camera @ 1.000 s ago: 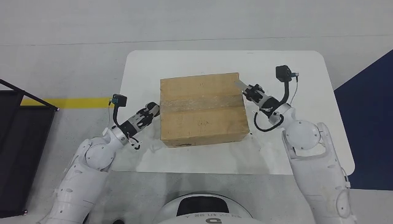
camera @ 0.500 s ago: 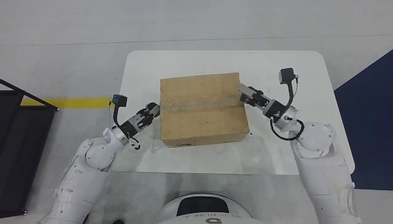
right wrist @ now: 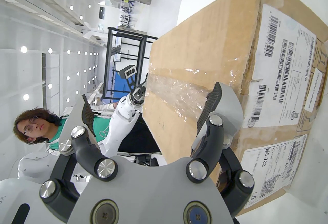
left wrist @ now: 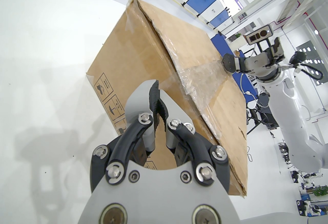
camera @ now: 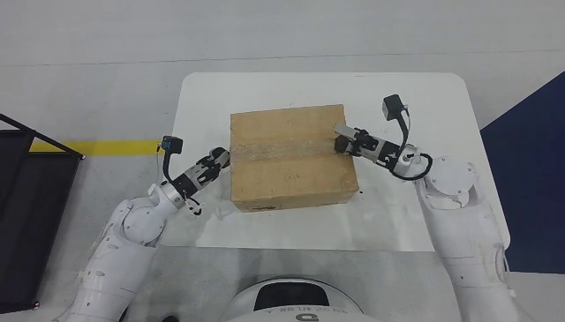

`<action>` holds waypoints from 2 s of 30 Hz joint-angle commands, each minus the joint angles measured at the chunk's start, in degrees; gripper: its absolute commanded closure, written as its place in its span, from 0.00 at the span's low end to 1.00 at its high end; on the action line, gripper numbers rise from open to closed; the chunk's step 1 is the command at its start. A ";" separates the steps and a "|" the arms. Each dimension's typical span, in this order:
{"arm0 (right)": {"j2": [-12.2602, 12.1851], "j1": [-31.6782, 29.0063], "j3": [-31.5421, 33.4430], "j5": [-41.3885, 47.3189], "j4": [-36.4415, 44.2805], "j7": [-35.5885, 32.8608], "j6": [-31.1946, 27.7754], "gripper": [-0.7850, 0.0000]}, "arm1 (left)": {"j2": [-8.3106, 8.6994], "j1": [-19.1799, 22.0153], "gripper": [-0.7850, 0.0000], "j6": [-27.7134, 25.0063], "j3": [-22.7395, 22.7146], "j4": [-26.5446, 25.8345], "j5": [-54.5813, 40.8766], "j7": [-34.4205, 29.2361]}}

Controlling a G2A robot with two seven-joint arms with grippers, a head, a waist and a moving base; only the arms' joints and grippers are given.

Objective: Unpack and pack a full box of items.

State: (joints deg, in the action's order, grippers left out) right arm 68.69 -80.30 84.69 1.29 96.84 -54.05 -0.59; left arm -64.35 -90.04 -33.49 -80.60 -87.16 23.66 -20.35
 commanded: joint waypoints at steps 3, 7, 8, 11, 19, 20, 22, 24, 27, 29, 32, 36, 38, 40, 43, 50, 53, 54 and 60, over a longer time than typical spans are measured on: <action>-0.07 1.61 -1.96 -0.77 -0.79 -0.61 1.74 0.00 | 0.00 0.00 1.00 0.00 0.00 0.00 0.00 0.00; -0.15 2.41 -3.46 -0.82 -0.83 -1.15 2.20 0.00 | 0.00 0.00 1.00 0.00 0.00 0.00 0.00 0.00; -0.17 2.59 -3.80 -0.84 -0.85 -1.19 2.38 0.00 | 0.00 0.00 1.00 0.00 0.00 0.00 0.00 0.00; -0.18 3.35 -5.38 -1.43 -0.82 -1.44 3.07 0.00 | 0.00 0.00 1.00 0.00 0.00 0.00 0.00 0.00; 0.44 7.75 -11.14 0.12 -4.18 -0.58 6.51 0.00 | 0.00 0.00 1.00 0.00 0.00 0.00 0.00 0.00; 0.58 8.47 -11.88 0.63 -4.92 -0.32 6.80 0.00 | 0.00 0.00 1.00 0.00 0.00 0.00 0.00 0.00; 0.82 9.80 -13.27 1.13 -6.15 0.27 7.44 0.00 | 0.00 0.00 1.00 0.00 0.00 0.00 0.00 0.00; 1.02 10.85 -14.50 1.52 -6.97 0.70 7.92 0.00 | 0.00 0.00 1.00 0.00 0.00 0.00 0.00 0.00; 1.26 12.05 -16.39 1.50 -7.37 0.89 8.74 0.00 | 0.00 0.00 1.00 0.00 0.00 0.00 0.00 0.00; 1.37 12.68 -17.45 1.36 -7.46 0.95 9.29 0.00 | 0.00 0.00 1.00 0.00 0.00 0.00 0.00 0.00; 1.56 13.48 -18.95 1.09 -7.58 1.43 10.22 0.00 | 0.00 0.00 1.00 0.00 0.00 0.00 0.00 0.00; 1.89 14.79 -20.99 1.10 -8.00 2.29 11.46 0.00 | 0.00 0.00 1.00 0.00 0.00 0.00 0.00 0.00; 2.14 15.55 -22.09 1.45 -8.29 2.93 12.06 0.00 | 0.00 0.00 1.00 0.00 0.00 0.00 0.00 0.00; 2.41 16.31 -23.20 1.73 -8.65 3.68 12.67 0.00 | 0.00 0.00 1.00 0.00 0.00 0.00 0.00 0.00; 2.86 17.55 -24.99 2.17 -9.31 4.68 13.38 0.00 | 0.00 0.00 1.00 0.00 0.00 0.00 0.00 0.00; 3.68 19.89 -28.24 4.17 -10.35 3.16 11.97 0.00 | 0.00 0.00 1.00 0.00 0.00 0.00 0.00 0.00; 3.68 19.89 -28.24 4.17 -10.35 3.16 11.97 0.00 | 0.00 0.00 1.00 0.00 0.00 0.00 0.00 0.00; 3.68 19.89 -28.24 4.17 -10.35 3.16 11.97 0.00 | 0.00 0.00 1.00 0.00 0.00 0.00 0.00 0.00; 3.68 19.89 -28.24 4.17 -10.35 3.16 11.97 0.00 | 0.00 0.00 1.00 0.00 0.00 0.00 0.00 0.00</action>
State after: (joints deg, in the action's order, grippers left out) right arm 72.37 -60.41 56.45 5.46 86.49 -50.88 11.38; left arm -64.35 -90.04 -33.49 -80.60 -87.16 23.66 -20.35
